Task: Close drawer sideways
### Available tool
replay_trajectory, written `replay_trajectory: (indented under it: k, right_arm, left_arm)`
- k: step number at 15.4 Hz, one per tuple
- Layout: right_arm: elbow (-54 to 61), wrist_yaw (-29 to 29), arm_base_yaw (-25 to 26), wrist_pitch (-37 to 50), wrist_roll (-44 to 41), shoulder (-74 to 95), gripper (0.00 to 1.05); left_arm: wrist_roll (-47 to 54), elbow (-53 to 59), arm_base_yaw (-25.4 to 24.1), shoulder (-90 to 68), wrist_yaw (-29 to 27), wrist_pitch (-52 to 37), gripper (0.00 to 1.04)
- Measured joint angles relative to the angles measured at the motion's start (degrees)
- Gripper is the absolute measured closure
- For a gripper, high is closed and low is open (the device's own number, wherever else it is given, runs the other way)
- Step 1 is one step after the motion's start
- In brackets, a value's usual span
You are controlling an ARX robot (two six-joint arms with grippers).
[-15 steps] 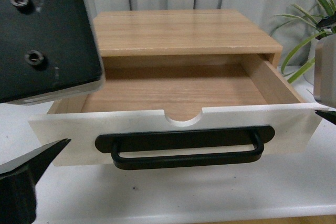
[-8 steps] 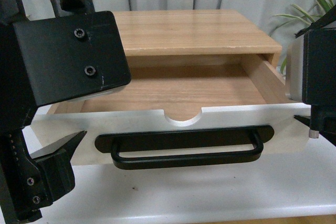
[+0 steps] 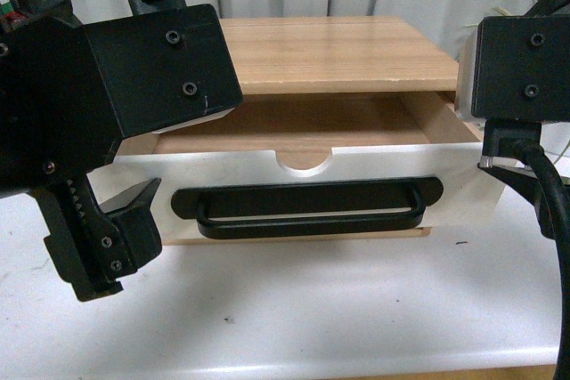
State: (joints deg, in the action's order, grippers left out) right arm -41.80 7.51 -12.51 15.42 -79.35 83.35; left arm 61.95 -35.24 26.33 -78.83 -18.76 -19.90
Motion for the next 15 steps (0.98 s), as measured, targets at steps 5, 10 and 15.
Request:
replay_trajectory:
  k: [5, 10, 15]
  right_arm:
    - [-7.19, 0.17, 2.56, -0.26, 0.26, 7.37, 0.06]
    - [-15.5, -0.63, 3.87, 0.04, 0.44, 14.21, 0.06]
    - [-19.23, -1.77, 2.91, 0.74, 2.23, 17.77, 0.06]
  left_arm:
    - [-0.09, -3.87, -0.28, -7.8, -2.45, -6.1, 0.07]
    - [-0.02, -8.94, -0.94, -16.39, -3.72, -10.08, 0.07]
    - [-0.04, -13.77, -2.19, -21.66, -5.49, -13.77, 0.07]
